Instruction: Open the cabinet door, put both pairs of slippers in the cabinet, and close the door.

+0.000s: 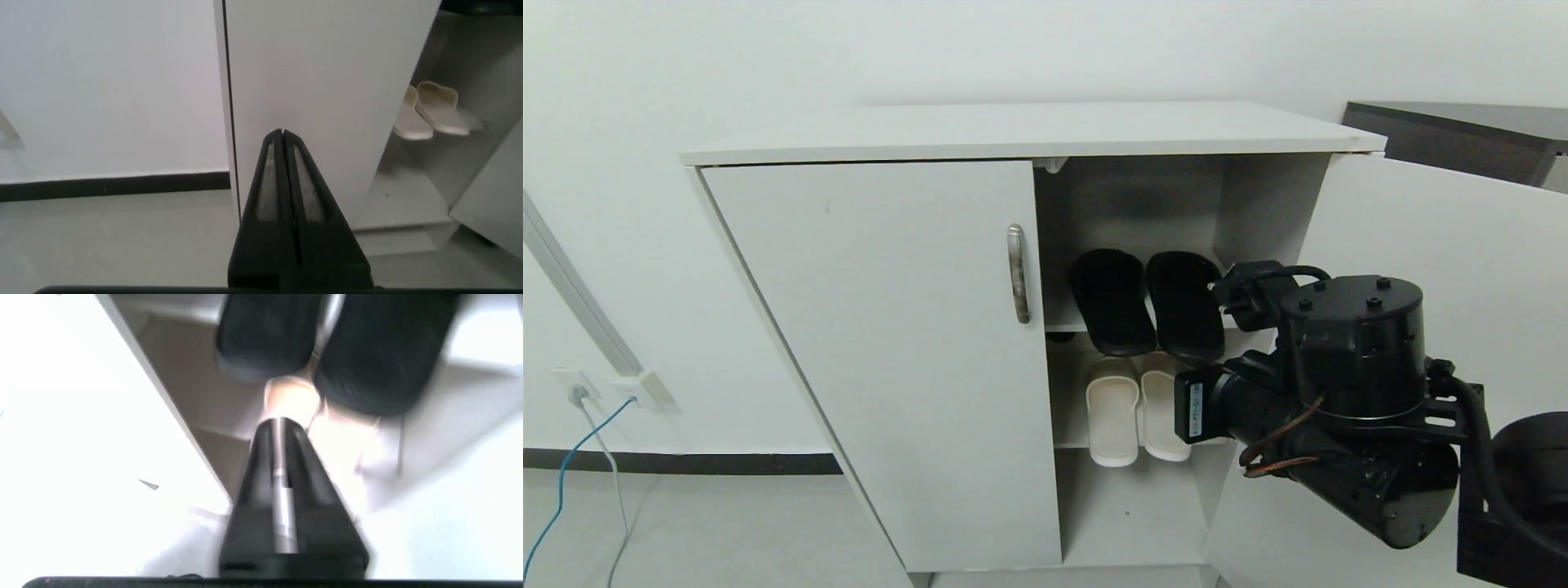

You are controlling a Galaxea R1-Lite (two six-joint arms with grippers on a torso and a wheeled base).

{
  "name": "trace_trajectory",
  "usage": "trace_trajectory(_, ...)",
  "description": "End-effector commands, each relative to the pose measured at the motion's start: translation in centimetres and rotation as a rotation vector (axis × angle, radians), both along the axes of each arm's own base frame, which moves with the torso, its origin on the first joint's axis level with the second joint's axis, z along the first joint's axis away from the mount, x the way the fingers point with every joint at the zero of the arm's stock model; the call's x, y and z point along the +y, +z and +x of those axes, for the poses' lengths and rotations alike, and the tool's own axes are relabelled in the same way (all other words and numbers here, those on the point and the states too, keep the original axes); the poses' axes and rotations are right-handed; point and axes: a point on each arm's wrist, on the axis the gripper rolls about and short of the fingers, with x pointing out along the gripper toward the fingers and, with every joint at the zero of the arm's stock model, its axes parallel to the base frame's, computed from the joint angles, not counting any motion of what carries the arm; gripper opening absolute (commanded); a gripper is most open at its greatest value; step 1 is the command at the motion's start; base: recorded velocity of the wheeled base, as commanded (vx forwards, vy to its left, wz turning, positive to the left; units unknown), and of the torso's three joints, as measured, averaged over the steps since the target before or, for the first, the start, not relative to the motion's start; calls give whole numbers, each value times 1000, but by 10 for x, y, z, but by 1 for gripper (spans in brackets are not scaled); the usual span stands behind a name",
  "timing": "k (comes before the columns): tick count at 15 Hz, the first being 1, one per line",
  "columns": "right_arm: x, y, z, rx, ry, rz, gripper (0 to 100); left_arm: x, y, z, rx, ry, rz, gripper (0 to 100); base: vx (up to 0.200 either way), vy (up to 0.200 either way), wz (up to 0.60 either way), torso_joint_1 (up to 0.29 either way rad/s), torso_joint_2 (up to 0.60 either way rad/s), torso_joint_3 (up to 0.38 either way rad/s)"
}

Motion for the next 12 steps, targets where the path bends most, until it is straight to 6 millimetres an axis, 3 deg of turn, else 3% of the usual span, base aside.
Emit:
trace_trajectory(1, 0, -3, -1, 6, 11, -3, 0, 0, 0, 0, 0, 0, 0, 0, -200, 0, 0, 2, 7, 2)
trace_trajectory(10, -2, -15, -3, -7, 63, -27, 0, 0, 0, 0, 0, 0, -1, 0, -200, 0, 0, 1, 2, 4)
trace_trajectory(12, -3, -17, -4, -2, 63, -33, 0, 0, 0, 0, 0, 0, -1, 0, 0, 0, 0, 0, 0, 0)
